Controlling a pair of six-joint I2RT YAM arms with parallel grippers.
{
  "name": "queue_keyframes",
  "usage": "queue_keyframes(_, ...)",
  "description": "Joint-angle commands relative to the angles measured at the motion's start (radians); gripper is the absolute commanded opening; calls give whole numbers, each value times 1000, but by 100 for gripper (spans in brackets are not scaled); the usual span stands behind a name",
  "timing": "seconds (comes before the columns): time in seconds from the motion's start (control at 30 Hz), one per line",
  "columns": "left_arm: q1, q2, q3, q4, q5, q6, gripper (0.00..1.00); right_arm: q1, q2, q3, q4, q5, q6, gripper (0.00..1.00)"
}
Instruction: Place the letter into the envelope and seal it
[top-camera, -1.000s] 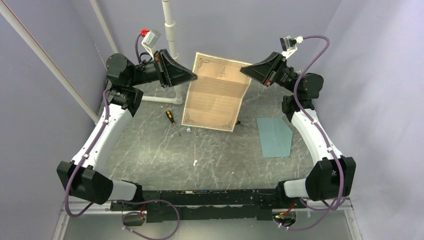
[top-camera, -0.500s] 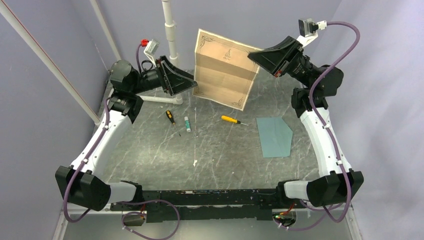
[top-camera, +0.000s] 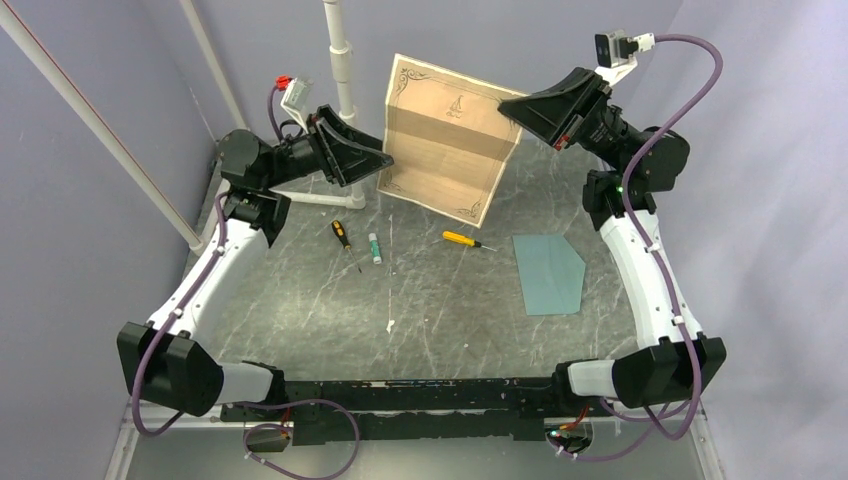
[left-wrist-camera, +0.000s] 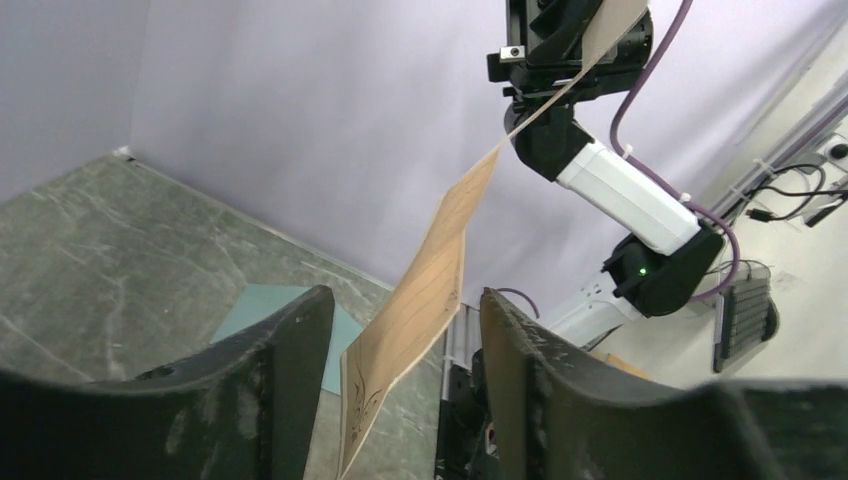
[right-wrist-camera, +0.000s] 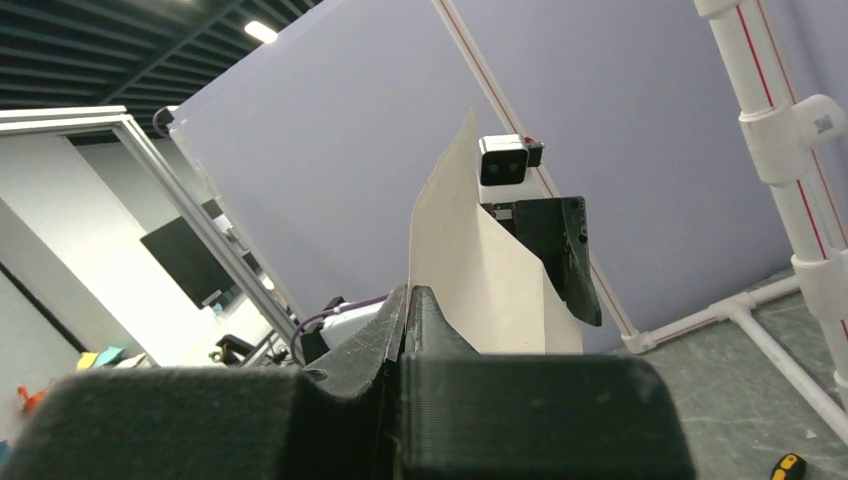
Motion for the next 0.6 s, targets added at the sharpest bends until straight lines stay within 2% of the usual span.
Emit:
queue_keyframes(0.0,3,24,19,93,28,-38,53,4,8,37,89,-4,73,0)
queue_keyframes(0.07,3,24,7,83,34,-31,47,7,9,39,87,-9,69,0)
queue_keyframes(0.13,3,16,0,49,32,-7,46,13,11,40,85,-15,65,0)
queue_keyframes(0.3,3,24,18,64,48,0,61,26,22,47,73,-40,69,0)
queue_keyframes(0.37,3,36,25,95,71,-18,63,31,27,49,80,-48,80,0)
queue_keyframes(0.43,3,50,31,122,92,-37,57,34,30,48,87,-47,87,0)
queue_keyframes(0.57,3,74,39,162,125,-76,33,36,27,48,68,-45,61,0)
